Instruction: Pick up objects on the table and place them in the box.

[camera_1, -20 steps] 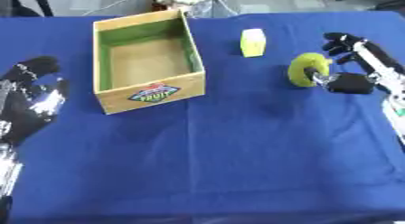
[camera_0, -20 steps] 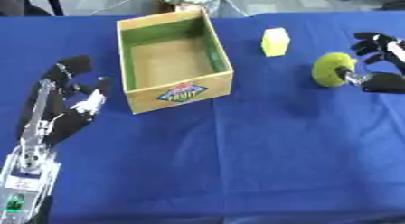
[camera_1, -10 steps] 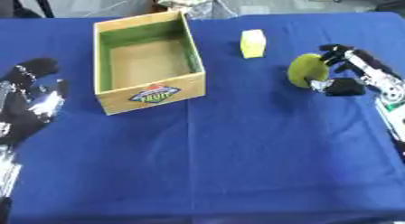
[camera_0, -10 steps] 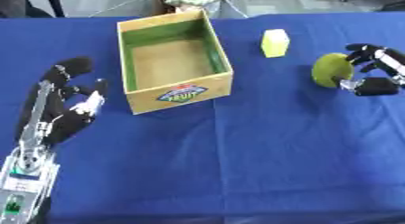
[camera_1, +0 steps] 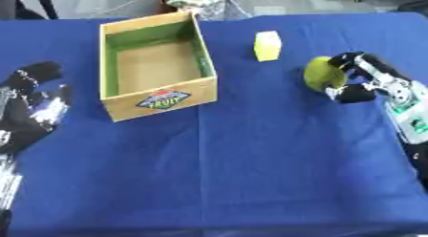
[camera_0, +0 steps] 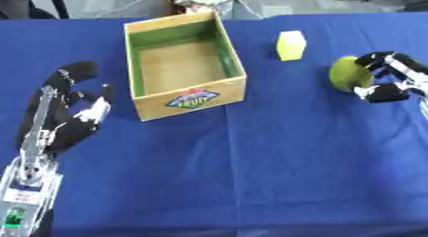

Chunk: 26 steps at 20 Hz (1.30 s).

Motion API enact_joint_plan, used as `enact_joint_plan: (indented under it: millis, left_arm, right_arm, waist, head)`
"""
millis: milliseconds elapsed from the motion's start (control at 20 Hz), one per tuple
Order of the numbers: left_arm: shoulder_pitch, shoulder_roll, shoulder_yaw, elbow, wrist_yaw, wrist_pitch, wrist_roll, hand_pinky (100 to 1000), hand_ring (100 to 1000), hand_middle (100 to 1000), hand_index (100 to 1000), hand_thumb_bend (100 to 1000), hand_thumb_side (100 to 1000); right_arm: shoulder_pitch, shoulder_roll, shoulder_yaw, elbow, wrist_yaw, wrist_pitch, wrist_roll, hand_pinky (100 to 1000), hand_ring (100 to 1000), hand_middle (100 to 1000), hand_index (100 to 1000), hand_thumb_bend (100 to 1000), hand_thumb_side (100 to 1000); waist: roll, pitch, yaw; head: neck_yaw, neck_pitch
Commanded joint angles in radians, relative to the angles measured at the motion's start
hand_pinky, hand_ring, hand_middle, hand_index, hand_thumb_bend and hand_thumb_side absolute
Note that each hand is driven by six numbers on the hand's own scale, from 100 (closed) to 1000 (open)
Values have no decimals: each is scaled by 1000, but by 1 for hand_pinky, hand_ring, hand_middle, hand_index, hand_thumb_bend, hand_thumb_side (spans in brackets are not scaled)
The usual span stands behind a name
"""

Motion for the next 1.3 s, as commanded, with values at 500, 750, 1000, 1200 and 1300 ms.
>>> enact_joint_plan:
  millis: [500, 750, 1000, 1200, 1300]
  left_arm:
    - [-8, 17, -4, -12, 1, -1, -5, 528, 809, 752, 806, 346, 320]
    - [-8, 19, -7, -12, 1, -1, -7, 528, 808, 752, 806, 344, 320]
    - [-9, 20, -11, -13, 2, -2, -11, 528, 808, 752, 807, 344, 320]
    - [-12, 19, -16, -13, 2, -3, -17, 528, 808, 752, 807, 344, 320]
    - [-16, 19, -20, -14, 2, -3, -20, 528, 808, 752, 807, 344, 320]
  right_arm:
    - [-80, 0, 3, -4, 153, -20, -216, 701, 730, 654, 490, 100, 100]
    - [-134, 8, 24, -38, 172, -38, -260, 694, 715, 631, 441, 100, 100]
    - [-222, 25, 50, -89, 171, -54, -259, 696, 709, 624, 439, 100, 100]
    - [-305, 55, 71, -99, 178, -70, -239, 701, 709, 626, 442, 100, 100]
    - [-344, 80, 78, -86, 187, -78, -228, 703, 709, 627, 444, 100, 100]
  waist:
    - [4, -22, 4]
    - [4, -26, 8]
    - [3, -27, 17]
    - [0, -24, 35]
    - [-2, -21, 48]
  head:
    - [0, 5]
    - [-2, 5]
    - [-5, 5]
    - [-14, 5]
    - [-22, 5]
